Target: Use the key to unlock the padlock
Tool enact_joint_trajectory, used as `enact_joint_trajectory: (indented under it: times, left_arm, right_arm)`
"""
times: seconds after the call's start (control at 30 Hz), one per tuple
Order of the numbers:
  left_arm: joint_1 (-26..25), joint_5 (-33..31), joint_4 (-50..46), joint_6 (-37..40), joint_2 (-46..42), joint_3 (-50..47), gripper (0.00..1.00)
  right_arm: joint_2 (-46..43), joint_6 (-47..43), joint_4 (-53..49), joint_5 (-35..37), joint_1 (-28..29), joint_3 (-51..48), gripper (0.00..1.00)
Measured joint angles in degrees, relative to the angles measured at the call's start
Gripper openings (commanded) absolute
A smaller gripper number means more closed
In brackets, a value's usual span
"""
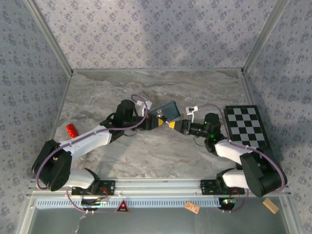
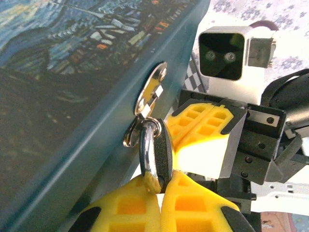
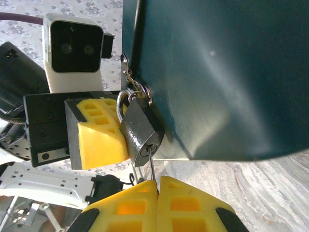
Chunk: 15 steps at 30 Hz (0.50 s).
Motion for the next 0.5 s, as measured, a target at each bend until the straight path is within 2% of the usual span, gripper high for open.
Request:
enact_joint_trajectory:
  times: [0.17,0.3,0.5]
  left_arm:
    - [-0.02,-0.46,-3.48,1.62,1.6,0.52,0.0]
    - [-0.15,-0.55,-3.45,1.79,2.49,0.52,0.0]
    - [-0.17,-1.92,-2.78,0.9,2.58,0.35,0.0]
  right_arm:
    - [-0.39,-3.82,-5.57,3.76,2.12,-0.07,0.0]
    - [-0.26,-3.72,-6.03,4.87,1.92,-0.46,0.0]
    - [5.9,3.56,4.5,4.87,1.4,-1.29,0.0]
